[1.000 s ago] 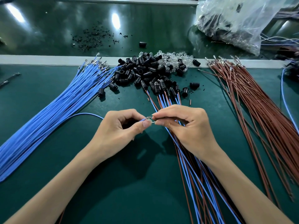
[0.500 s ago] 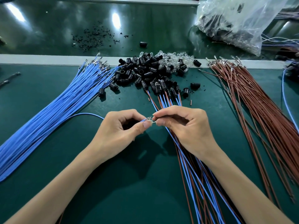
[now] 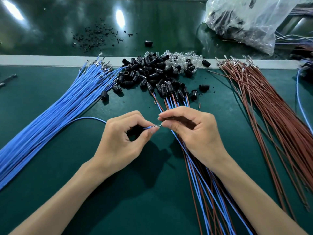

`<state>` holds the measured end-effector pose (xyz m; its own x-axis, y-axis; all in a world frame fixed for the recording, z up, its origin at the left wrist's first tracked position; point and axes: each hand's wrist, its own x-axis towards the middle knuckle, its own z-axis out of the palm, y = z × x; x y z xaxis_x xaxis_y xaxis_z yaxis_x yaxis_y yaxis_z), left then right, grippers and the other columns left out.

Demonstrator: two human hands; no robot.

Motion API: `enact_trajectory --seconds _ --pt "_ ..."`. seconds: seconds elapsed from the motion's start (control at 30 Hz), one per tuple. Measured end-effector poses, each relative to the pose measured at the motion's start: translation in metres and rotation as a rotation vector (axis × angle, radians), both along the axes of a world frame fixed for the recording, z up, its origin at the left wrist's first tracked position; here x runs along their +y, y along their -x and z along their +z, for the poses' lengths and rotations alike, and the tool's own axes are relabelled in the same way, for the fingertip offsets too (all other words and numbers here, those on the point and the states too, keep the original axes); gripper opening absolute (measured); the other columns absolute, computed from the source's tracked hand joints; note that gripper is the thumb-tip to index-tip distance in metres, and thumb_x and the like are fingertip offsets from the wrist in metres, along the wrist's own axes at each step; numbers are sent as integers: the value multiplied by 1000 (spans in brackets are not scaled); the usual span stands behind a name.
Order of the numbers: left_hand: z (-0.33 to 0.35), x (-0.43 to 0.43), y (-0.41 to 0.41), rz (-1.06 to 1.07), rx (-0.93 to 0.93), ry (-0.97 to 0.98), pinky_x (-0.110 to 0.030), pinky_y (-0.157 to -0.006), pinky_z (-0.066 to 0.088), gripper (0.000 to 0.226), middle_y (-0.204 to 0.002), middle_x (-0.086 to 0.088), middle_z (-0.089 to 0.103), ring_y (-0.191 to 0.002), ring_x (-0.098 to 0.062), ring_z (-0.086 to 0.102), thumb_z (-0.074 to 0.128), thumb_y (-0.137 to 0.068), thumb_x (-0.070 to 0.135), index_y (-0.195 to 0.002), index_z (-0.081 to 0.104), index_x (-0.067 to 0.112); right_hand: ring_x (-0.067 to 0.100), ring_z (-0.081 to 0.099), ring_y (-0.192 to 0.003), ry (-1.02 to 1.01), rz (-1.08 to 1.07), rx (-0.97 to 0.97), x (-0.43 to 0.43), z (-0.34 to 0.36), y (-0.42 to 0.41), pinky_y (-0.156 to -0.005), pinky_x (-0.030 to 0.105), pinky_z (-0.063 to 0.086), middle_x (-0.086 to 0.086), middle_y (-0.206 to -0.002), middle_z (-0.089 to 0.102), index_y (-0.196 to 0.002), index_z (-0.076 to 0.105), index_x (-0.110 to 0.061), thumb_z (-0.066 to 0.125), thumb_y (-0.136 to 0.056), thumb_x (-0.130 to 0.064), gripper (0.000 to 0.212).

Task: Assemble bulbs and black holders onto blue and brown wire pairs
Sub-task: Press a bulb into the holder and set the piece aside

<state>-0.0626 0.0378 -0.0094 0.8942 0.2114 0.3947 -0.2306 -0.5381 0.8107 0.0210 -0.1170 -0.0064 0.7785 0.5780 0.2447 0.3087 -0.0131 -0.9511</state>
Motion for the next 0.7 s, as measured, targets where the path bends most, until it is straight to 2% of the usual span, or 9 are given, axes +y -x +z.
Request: enact_trajectory --seconds 0.13,0.23,0.53,0.7 --pt "0 1 0 -28 59 85 -11 -55 34 17 -61 14 53 -53 -2 46 67 -81 15 -71 59 25 8 70 -85 -45 22 48 0 0 0 -81 15 50 -8 -87 74 -88 73 -22 73 -79 -1 23" --pt "0 2 0 -35 88 121 -11 -54 34 19 -62 15 55 -52 -2 46 67 -81 18 -70 59 30 9 71 -84 -52 35 54 -1 1 -1 -81 17 51 -10 -85 74 -87 72 -26 72 -80 -3 24" --pt "1 1 0 0 32 56 -12 -55 34 15 -62 10 54 -54 -3 46 68 -81 15 -70 60 22 11 71 -83 -32 16 9 0 0 1 -81 21 53 -8 -84 74 -86 72 -26 72 -80 -3 24" --pt "0 -1 1 30 -33 -36 -12 -55 34 12 -63 5 54 -55 -4 45 68 -80 10 -73 62 18 7 71 -79 30 31 -53 -1 -2 0 -79 21 55 -8 -81 73 -89 71 -21 66 -82 8 30"
